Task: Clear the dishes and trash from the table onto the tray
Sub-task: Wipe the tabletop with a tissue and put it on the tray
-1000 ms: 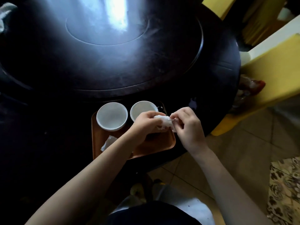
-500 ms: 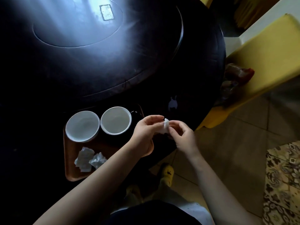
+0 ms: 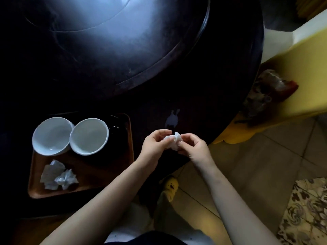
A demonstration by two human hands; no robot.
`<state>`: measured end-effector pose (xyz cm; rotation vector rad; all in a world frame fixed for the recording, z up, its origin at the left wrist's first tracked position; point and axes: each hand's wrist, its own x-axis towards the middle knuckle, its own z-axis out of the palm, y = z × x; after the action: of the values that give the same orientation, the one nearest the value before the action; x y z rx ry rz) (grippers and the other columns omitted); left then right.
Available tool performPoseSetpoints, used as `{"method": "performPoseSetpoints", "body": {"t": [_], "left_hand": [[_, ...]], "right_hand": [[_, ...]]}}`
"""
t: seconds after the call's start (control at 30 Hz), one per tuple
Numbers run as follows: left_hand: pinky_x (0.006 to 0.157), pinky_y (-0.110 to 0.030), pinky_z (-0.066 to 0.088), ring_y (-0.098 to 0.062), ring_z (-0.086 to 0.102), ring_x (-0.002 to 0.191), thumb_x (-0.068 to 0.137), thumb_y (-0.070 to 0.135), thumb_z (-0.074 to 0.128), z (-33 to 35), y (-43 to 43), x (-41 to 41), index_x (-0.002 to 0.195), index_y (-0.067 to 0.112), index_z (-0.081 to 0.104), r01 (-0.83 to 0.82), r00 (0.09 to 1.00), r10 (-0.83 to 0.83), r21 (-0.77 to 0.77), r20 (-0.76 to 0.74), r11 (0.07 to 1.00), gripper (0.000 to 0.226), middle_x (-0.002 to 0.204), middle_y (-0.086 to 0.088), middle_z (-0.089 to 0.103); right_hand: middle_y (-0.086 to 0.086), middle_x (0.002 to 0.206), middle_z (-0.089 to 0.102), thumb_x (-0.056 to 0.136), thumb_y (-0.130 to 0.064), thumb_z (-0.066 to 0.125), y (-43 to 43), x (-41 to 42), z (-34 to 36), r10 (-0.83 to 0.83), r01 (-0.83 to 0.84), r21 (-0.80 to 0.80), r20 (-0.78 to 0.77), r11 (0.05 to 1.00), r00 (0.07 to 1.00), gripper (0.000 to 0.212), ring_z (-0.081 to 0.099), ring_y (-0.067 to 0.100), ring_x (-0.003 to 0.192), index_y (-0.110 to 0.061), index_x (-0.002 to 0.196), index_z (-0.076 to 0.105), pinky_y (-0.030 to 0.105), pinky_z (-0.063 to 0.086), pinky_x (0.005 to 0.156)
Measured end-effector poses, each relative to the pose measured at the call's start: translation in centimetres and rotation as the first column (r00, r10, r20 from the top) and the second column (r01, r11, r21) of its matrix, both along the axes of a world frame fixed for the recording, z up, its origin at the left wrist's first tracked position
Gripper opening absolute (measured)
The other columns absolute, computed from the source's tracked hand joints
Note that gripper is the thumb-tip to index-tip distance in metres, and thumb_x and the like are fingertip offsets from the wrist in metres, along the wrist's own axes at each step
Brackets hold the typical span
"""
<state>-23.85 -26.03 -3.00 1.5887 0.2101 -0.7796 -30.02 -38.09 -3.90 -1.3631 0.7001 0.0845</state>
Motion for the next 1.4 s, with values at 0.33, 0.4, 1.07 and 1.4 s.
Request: {"method": "performPoseSetpoints", "body": {"t": [0.33, 0.4, 1.07, 1.4], "left_hand": [[0.114, -0.023, 0.017, -0.015, 0.026, 0.141, 0.094, 0.019, 0.045, -2.3, -0.2, 2.2, 0.142, 0.013, 0.034, -0.080, 0.780, -0.327, 0.603, 0.533, 0.794, 0.049, 0.150, -0.005, 0.035], [0.118, -0.029, 0.003, -0.016, 0.003, 0.146, 0.096, 0.030, 0.038, -3.8, 0.0, 1.3, 0.147, 0.013, 0.019, -0.010, 0.739, -0.489, 0.733, 0.464, 0.680, 0.056, 0.157, -0.007, 0.014], [0.116, -0.041, 0.010, -0.022, 0.010, 0.144, 0.095, 0.050, 0.009, -8.4, 1.3, -2.3, 0.146, 0.007, 0.016, -0.076, 0.610, -0.732, 0.942, 0.303, 0.327, 0.067, 0.156, -0.013, 0.013], [0.116, -0.039, 0.006, -0.022, 0.009, 0.144, 0.095, 0.051, 0.007, -8.5, 1.2, -2.3, 0.146, 0.008, 0.014, -0.095, 0.605, -0.733, 0.942, 0.310, 0.321, 0.068, 0.156, -0.014, 0.013]], "right_hand": [[0.001, 0.079, 0.063, 0.085, -0.015, 0.059, -6.8, 10.0, -0.8, -0.054, 0.112, -0.512, 0.127, 0.851, 0.990, 0.008, 0.062, 0.017, 0.073, -0.019, 0.079, 0.055, 0.021, 0.053, 0.073], [0.008, 0.084, 0.064, 0.084, -0.010, 0.057, -7.4, 12.4, -0.7, 0.061, 0.071, -0.699, 0.162, 0.712, 0.985, 0.002, 0.059, 0.018, 0.078, -0.011, 0.085, 0.058, 0.008, 0.041, 0.066], [0.006, 0.092, 0.075, 0.085, -0.019, 0.056, -6.4, 14.0, -5.0, 0.701, -0.081, -0.972, 0.100, 0.221, 0.706, 0.023, 0.063, 0.027, 0.079, -0.004, 0.087, 0.074, 0.035, 0.058, 0.066], [0.014, 0.097, 0.074, 0.079, 0.004, 0.067, -7.3, 9.2, -6.3, 0.691, 0.005, -0.995, 0.074, 0.101, 0.719, 0.014, 0.066, 0.028, 0.084, 0.001, 0.092, 0.072, 0.038, 0.056, 0.082]]}}
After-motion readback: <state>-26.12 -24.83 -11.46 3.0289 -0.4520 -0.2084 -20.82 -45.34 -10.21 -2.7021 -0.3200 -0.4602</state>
